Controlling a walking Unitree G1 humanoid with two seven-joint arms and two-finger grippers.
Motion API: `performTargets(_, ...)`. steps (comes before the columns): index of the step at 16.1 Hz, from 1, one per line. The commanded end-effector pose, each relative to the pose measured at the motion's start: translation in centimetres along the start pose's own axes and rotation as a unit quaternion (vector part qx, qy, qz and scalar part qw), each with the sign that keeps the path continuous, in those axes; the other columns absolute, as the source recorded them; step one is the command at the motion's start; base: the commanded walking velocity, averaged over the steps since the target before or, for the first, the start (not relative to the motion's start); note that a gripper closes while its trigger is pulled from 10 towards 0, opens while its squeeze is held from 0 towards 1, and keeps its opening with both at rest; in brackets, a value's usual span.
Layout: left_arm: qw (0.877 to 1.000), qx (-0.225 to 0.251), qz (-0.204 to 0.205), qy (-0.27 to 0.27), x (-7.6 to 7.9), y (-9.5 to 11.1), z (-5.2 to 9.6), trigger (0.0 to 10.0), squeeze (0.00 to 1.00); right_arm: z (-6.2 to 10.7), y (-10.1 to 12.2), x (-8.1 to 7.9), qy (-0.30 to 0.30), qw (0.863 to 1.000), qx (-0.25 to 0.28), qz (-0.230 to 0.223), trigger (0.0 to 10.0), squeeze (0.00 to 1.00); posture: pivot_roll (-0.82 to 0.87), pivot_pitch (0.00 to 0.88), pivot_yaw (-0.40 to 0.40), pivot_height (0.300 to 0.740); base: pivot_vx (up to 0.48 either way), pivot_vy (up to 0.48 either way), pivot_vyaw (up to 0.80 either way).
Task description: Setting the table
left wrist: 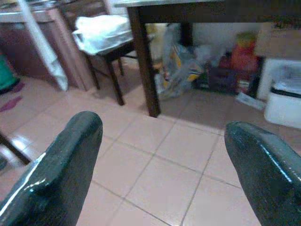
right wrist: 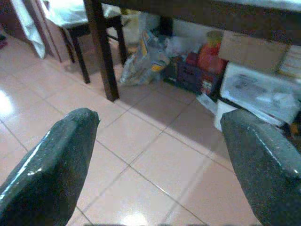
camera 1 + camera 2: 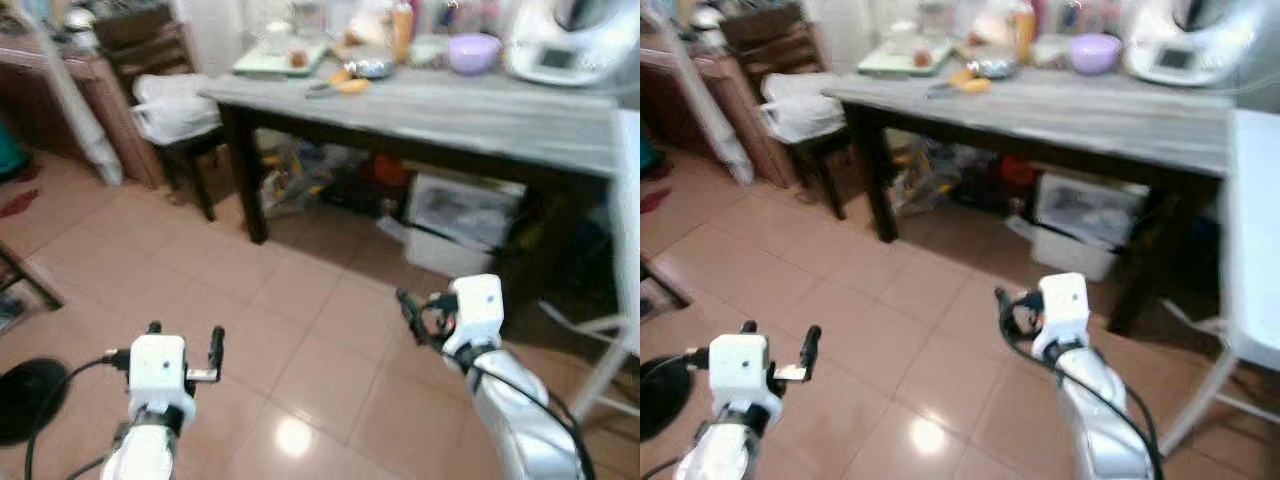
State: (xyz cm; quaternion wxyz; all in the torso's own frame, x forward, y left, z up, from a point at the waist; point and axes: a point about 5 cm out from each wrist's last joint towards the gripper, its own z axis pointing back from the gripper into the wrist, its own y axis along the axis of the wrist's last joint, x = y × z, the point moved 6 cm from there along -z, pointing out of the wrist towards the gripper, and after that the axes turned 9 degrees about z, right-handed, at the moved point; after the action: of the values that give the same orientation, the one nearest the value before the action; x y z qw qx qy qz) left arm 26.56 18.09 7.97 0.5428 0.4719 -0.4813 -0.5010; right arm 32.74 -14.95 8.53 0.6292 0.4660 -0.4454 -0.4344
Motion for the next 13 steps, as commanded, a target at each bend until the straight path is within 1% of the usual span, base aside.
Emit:
performTargets(1,1.000,-0.005,0.007,0.001,-0.1,-0.2,0.2,10.0,0.00,-0.1,0.3,0.1,0.000,1.000,0.004,0.005,10.0,0.00,-0.11,0.082,0.041,0.740,0.000,-0.315,0.00)
performTargets(10,1.000,-0.003,0.009,-0.012,0.4,-0.1,-0.2,10.0,0.00,0.0,0.5,0.4,-0.008,1.000,0.008,0.007,10.0,0.00,-0.12,0.082,0.045,0.740,0.000,-0.359,0.00)
performTargets(12,1.000,0.004,0.006,-0.012,0.4,0.3,-0.4,10.0,0.00,0.0,2.6,0.6,-0.014,0.998,0.047,0.037,10.0,0.00,-0.12,0.083,0.045,0.740,0.000,-0.369,0.00)
performTargets(13,1.000,0.014,0.004,-0.011,0.3,0.9,-0.6,10.0,0.00,0.1,4.4,0.6,-0.014,0.995,0.079,0.059,10.0,0.00,-0.12,0.083,0.045,0.740,0.000,-0.368,0.00)
